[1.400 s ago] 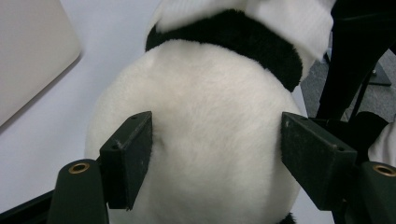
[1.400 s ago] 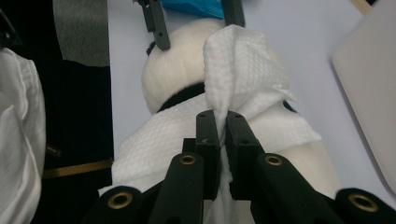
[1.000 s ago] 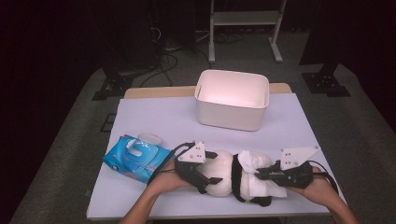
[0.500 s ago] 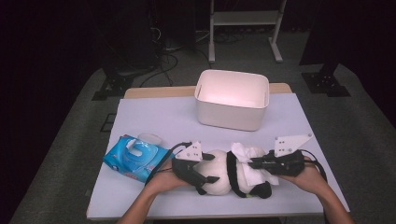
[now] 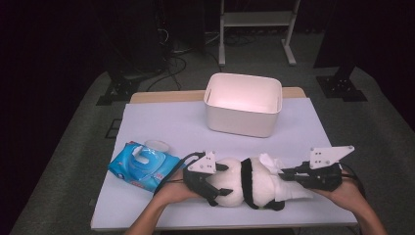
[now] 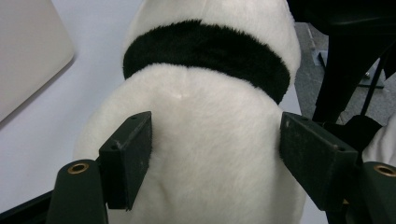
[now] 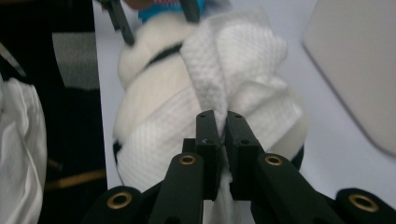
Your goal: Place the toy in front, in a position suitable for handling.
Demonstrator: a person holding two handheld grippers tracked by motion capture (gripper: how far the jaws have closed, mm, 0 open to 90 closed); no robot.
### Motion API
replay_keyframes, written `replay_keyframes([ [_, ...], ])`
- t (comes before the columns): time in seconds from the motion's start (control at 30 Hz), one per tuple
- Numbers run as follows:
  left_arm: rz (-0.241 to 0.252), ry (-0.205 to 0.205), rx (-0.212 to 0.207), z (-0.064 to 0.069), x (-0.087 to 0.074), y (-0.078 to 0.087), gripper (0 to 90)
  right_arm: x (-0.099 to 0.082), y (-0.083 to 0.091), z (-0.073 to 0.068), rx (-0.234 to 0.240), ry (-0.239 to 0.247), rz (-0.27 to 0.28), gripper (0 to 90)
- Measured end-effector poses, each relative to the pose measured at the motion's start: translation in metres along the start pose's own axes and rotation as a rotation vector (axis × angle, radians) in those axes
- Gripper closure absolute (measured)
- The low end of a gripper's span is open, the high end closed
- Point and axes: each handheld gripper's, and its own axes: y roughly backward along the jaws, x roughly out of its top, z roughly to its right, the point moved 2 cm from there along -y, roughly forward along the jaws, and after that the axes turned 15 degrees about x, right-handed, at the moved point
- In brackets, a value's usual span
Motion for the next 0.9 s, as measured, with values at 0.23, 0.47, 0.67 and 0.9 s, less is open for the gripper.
replay_keyframes([
  [0.23, 0.015, 0.016, -0.007, -0.002, -0.001, 0.005, 26.3, 0.019, -0.02, 0.004, 0.039, 0.021, 0.013, 84.3],
  [0.47, 0.028, 0.046, 0.036, -0.01, 0.002, 0.004, 26.1, 0.009, -0.014, 0.001, 0.064, -0.01, 0.0, 84.3],
  [0.67, 0.014, 0.036, 0.012, -0.007, 0.0, 0.002, 26.6, 0.044, -0.042, 0.003, 0.077, 0.062, -0.089, 84.2],
  [0.9, 0.009, 0.032, 0.028, -0.005, -0.003, 0.003, 27.1, 0.049, -0.055, 0.009, 0.092, 0.05, -0.152, 84.3],
])
